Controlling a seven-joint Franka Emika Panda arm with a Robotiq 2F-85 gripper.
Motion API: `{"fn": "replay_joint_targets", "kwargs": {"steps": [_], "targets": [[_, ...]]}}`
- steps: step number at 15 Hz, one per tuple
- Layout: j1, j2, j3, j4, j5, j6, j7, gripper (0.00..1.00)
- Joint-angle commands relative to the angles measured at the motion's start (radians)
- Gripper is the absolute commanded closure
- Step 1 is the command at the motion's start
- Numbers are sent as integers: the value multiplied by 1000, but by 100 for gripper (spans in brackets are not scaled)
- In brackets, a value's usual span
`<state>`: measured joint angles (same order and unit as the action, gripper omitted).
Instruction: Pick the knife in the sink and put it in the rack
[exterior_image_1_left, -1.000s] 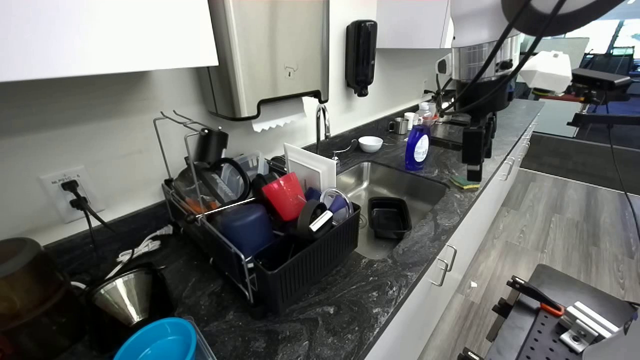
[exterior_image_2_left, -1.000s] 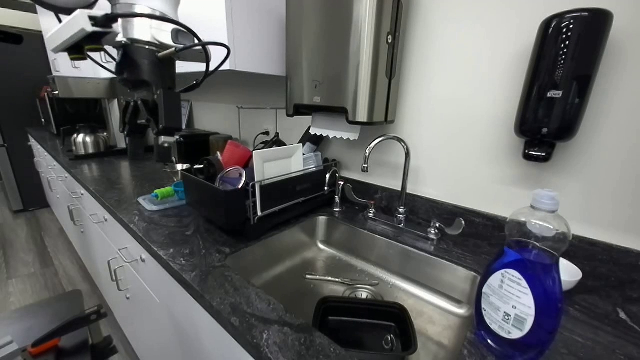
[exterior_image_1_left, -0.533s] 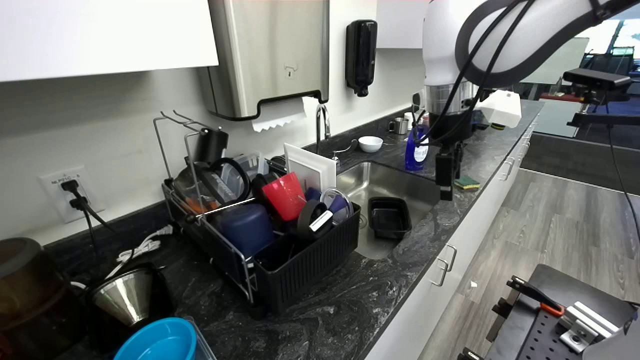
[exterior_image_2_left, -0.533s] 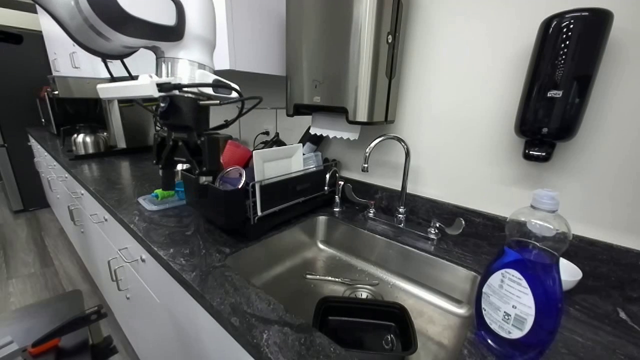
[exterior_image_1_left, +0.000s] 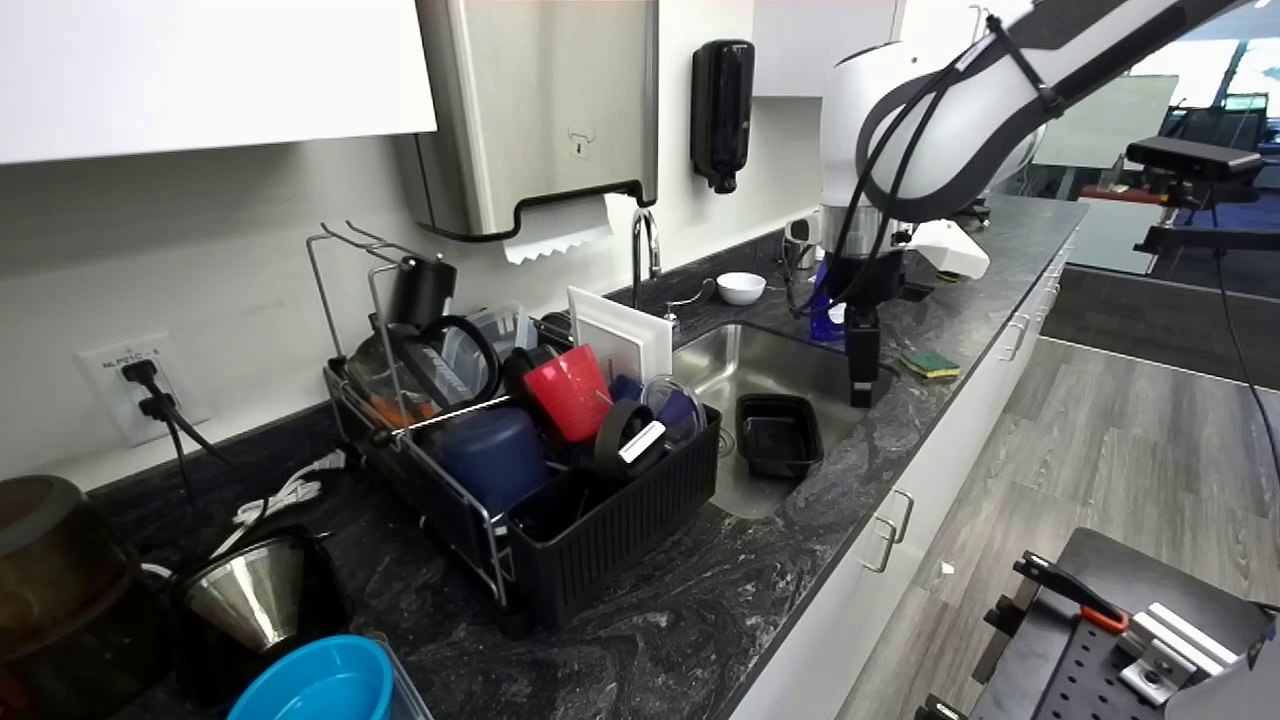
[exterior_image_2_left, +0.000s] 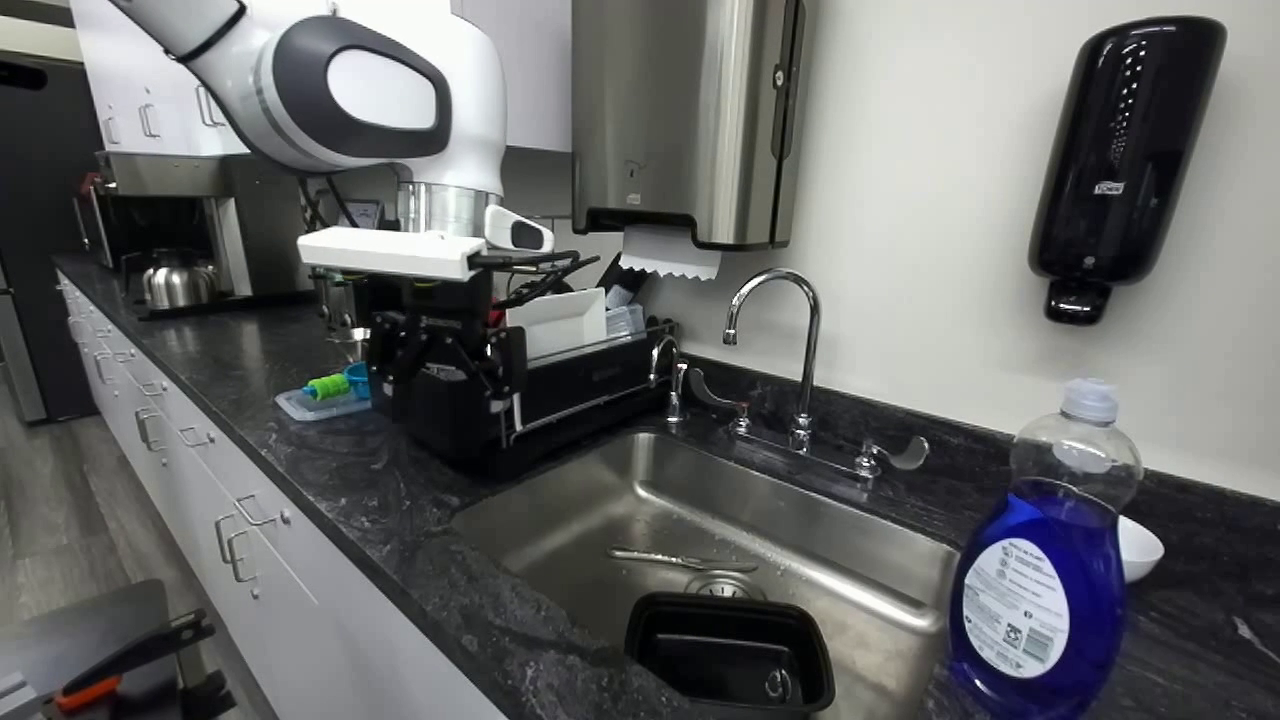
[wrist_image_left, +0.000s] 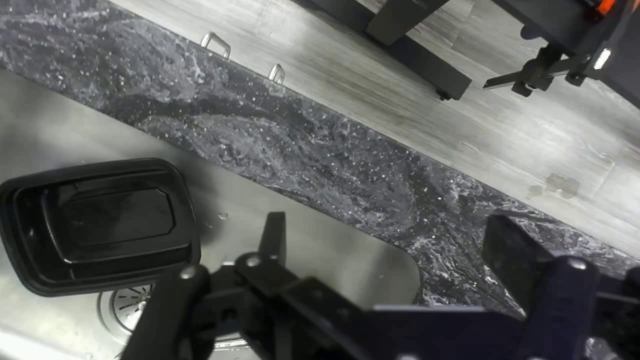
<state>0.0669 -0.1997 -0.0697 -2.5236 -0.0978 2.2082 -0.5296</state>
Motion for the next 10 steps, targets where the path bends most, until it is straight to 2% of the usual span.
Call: {"fn": "replay_joint_targets", "kwargs": {"steps": [1,7,8,10], "targets": [[-6,123,-1,89,15,33,-103,0],[-28,308,34,233,-4,89,-158,0],[-30,265,39,195,-3,79,-127,0],[-32,286,44,210,-4,79,-124,0]]}}
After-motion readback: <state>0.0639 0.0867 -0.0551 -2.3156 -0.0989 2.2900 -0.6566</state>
